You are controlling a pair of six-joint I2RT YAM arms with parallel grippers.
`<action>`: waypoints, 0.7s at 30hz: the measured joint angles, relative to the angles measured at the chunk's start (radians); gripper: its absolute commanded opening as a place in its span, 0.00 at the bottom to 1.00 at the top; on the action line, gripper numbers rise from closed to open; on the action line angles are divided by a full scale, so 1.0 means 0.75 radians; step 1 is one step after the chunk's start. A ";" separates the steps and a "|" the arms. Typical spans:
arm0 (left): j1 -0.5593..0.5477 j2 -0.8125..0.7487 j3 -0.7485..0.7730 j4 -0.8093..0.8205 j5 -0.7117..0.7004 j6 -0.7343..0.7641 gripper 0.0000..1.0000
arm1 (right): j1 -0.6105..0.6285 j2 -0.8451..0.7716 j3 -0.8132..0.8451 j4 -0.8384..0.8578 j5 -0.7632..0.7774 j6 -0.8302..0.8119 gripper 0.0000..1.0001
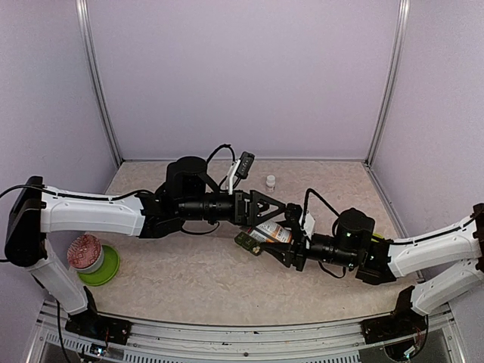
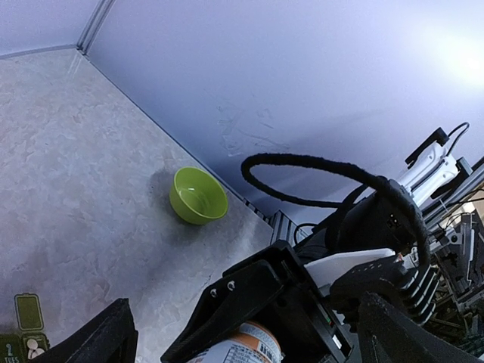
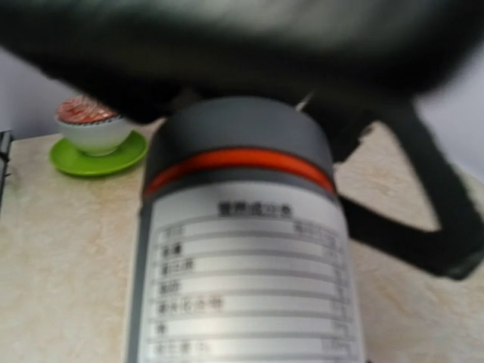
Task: Sort the pills into containers
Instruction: Screw the lid of the pill bottle onto the pill bottle.
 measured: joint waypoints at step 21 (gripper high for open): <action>0.064 -0.107 -0.002 -0.105 -0.012 -0.037 0.99 | 0.010 -0.225 -0.048 -0.124 0.190 -0.094 0.23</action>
